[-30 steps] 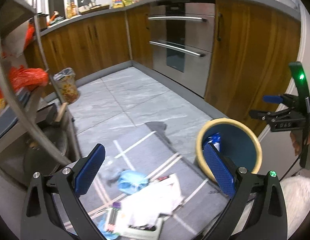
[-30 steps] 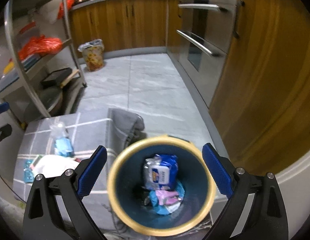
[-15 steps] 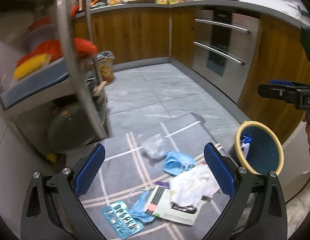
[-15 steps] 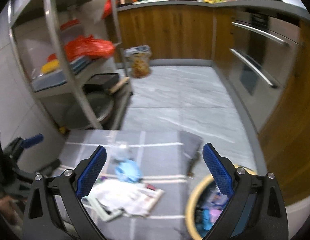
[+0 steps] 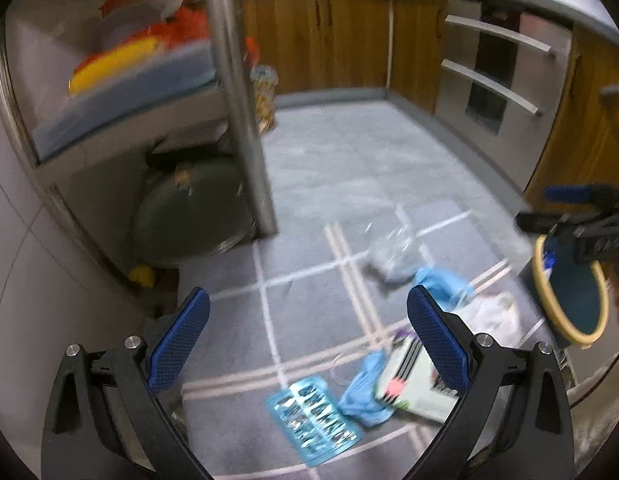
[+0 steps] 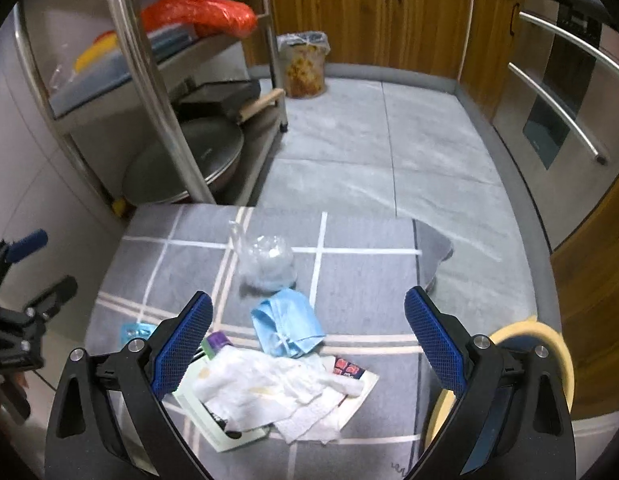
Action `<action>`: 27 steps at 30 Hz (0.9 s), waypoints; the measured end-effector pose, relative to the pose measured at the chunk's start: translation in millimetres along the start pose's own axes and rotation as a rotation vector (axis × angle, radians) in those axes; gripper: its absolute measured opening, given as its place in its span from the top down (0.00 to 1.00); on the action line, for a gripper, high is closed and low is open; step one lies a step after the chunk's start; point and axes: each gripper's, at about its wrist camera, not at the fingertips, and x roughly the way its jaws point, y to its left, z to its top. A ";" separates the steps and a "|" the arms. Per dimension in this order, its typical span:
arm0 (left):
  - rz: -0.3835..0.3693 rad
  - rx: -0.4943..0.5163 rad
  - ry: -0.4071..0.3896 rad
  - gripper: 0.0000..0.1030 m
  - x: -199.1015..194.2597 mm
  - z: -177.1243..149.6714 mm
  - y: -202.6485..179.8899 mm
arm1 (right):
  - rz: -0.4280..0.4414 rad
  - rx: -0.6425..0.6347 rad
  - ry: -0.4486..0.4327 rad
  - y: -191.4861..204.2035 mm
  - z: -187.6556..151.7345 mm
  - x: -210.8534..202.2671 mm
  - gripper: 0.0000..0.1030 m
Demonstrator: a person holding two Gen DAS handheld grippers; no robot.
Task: Collect trash
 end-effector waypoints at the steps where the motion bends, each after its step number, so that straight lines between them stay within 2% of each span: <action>1: 0.004 -0.007 0.022 0.06 6.4 -4.5 2.8 | -0.001 -0.006 0.002 1.1 1.0 3.2 0.07; 5: 0.030 -0.068 0.129 0.06 38.3 -27.7 9.5 | 0.012 0.005 0.011 5.1 7.0 19.8 0.07; 7: 0.027 -0.127 0.165 0.06 50.6 -38.8 13.1 | -0.004 0.015 0.012 5.4 10.3 30.0 0.07; 12: 0.068 -0.177 0.231 0.06 74.1 -58.1 15.8 | -0.011 0.013 0.039 2.1 9.2 47.1 0.07; 17: 0.050 -0.179 0.217 0.06 78.2 -50.2 14.7 | -0.013 0.047 0.050 -12.7 9.4 52.7 0.07; 20: -0.008 -0.176 0.209 0.06 78.9 -46.4 9.4 | -0.015 0.055 0.068 -16.8 9.1 61.5 0.07; 23: -0.034 -0.144 0.213 0.06 82.2 -43.4 1.1 | 0.005 0.069 0.096 -16.9 9.8 72.8 0.07; 27: -0.105 -0.135 0.192 0.06 83.9 -34.9 -10.4 | 0.020 0.040 0.099 -11.6 13.2 82.3 0.07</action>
